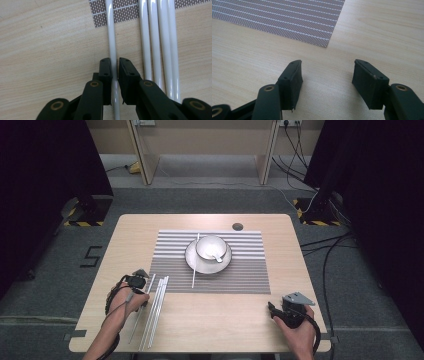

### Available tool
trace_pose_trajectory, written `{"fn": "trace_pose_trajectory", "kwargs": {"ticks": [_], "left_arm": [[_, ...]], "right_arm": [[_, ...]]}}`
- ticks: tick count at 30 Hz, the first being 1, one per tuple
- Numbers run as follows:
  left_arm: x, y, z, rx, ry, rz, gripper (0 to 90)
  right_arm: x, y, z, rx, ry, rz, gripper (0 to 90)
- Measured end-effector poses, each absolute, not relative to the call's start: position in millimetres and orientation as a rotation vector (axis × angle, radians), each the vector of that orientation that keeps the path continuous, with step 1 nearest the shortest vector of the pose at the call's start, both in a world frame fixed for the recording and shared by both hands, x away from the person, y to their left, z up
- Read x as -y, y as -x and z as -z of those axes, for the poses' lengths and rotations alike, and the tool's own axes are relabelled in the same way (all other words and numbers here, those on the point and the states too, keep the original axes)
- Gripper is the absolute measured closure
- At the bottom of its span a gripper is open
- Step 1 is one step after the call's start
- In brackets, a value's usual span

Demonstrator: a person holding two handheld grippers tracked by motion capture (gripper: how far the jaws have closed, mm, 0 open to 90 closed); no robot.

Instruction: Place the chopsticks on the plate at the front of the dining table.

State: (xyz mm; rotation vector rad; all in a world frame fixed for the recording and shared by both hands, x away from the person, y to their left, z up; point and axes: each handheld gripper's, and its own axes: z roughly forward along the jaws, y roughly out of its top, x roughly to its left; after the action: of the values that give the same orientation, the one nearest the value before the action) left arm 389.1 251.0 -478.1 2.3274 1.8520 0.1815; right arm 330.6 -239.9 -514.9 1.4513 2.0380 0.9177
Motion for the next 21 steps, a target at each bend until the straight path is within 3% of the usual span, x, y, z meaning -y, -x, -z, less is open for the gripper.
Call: {"fn": "trace_pose_trajectory", "kwargs": {"ticks": [21], "left_arm": [[-249.4, -388.7, 477.9, -1.862, -2.323, -0.179, 84.8]], "right_arm": [[239.6, -330.3, 515.1, -2.038, -1.45, -0.92, 40.8]]}}
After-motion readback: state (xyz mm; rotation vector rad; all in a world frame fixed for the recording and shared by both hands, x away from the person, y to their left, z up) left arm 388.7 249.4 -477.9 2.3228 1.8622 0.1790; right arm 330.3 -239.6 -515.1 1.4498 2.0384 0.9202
